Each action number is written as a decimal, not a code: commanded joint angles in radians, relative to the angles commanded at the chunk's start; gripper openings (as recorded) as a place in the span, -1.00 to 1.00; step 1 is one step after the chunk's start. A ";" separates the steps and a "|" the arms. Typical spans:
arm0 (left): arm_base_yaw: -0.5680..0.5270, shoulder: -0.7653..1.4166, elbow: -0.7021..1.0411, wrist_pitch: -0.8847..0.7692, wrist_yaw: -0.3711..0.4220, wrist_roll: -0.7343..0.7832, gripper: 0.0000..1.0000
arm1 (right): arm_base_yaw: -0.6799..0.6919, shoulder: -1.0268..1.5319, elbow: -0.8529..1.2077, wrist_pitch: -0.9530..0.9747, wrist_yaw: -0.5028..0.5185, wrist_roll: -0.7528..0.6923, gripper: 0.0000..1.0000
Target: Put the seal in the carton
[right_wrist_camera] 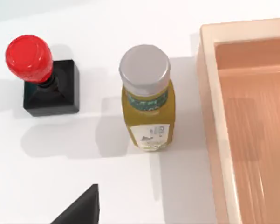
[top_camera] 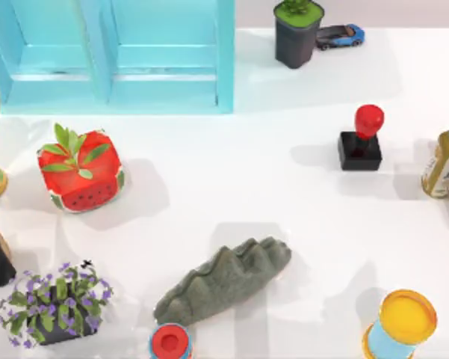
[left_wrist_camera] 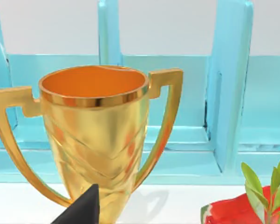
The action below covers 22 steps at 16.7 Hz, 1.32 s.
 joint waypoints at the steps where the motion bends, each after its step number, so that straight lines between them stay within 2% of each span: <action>1: 0.000 0.000 0.000 0.000 0.000 0.000 1.00 | 0.014 0.109 0.096 -0.080 0.008 0.005 1.00; 7: 0.000 0.000 0.000 0.000 0.000 0.000 1.00 | 0.114 0.698 0.693 -0.492 0.039 0.048 1.00; 13: 0.000 0.000 0.000 0.000 0.000 0.000 1.00 | 0.209 1.089 1.177 -0.680 0.018 0.121 1.00; 17: 0.000 0.000 0.000 0.000 0.000 0.000 1.00 | 0.233 1.243 1.319 -0.711 -0.004 0.165 1.00; 22: 0.000 0.000 0.000 0.000 0.000 0.000 1.00 | 0.236 1.266 1.335 -0.713 -0.008 0.172 1.00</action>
